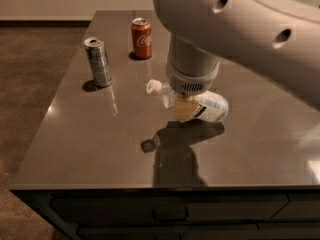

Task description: Knock blue plastic bottle over

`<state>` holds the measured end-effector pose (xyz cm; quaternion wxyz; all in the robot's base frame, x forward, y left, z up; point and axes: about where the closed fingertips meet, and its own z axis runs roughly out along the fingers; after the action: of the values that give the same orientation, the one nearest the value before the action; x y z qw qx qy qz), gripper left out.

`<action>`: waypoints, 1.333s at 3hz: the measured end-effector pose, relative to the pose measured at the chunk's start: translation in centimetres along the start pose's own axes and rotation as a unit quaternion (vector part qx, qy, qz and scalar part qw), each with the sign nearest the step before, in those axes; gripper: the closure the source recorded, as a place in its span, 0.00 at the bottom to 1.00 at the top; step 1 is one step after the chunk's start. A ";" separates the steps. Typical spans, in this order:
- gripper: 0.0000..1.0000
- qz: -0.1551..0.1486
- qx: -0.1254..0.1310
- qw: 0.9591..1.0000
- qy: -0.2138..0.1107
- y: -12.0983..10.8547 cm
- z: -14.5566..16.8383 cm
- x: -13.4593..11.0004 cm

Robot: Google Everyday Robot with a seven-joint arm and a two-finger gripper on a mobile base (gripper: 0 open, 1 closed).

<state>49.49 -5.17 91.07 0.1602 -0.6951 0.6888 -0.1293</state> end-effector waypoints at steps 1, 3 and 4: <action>0.36 -0.018 -0.003 1.000 0.023 0.7 1.0 0.3; 0.00 -0.039 -0.015 0.999 0.032 1.8 1.9 0.1; 0.00 -0.039 -0.034 0.999 0.010 2.1 1.7 0.1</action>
Offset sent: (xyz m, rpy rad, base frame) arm -0.0090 -0.0025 -0.0305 -0.1217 0.0261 0.0503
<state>48.24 -5.22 88.62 0.1248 -0.7248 0.6670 -0.1192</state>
